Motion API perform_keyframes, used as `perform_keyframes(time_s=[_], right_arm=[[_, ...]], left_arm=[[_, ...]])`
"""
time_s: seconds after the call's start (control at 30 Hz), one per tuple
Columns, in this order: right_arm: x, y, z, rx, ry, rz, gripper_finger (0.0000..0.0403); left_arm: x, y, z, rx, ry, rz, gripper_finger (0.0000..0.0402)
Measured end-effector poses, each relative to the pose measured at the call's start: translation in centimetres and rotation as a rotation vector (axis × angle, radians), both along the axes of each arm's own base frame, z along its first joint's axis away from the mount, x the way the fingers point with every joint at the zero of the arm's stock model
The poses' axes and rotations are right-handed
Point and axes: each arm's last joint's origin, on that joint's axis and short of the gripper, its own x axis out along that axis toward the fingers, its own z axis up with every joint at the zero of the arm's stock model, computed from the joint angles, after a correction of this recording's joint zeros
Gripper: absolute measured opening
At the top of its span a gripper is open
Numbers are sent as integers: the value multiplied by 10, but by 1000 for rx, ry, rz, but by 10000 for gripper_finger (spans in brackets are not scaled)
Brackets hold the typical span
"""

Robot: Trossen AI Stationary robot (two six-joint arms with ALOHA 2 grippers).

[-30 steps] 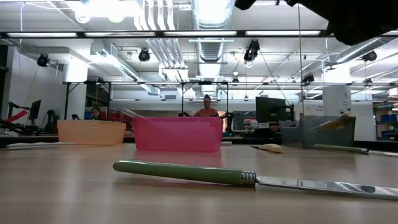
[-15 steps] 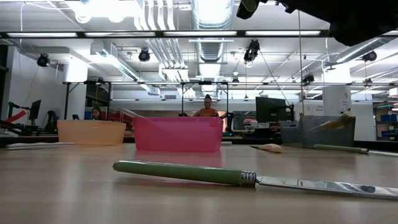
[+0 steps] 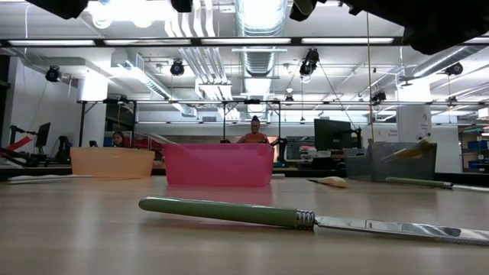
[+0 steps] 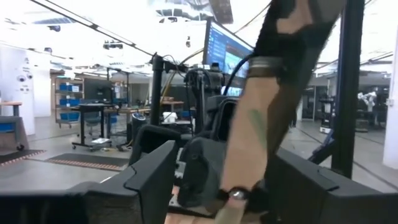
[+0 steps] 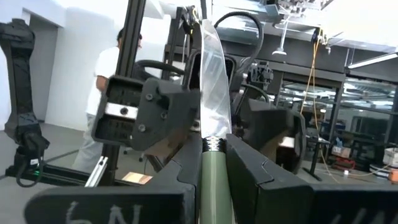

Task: Sort silverware by color (type)
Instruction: Put the middle green table knife into the orange bin

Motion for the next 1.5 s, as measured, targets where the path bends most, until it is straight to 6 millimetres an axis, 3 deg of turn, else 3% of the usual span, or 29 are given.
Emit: perform_keyframes(time_s=[0.3, 0.53, 0.8, 1.17, 1.5], right_arm=[[0, 0, 0, -3, -1, -2, 38], [0, 0, 0, -5, -2, -11, 38], [0, -1, -1, -6, 10, -20, 41], [1, -2, -3, 31, 45, -74, 167], [-5, -10, -2, 72, 256, -336, 190]], left_arm=[[2, -1, -1, 1, 1, -1, 151], [2, -1, -1, 2, 3, 1, 57], [2, -1, -2, 1, 5, 2, 54], [0, 1, 2, -40, 4, 61, 54], [-26, 23, 28, -67, 251, 331, 54]])
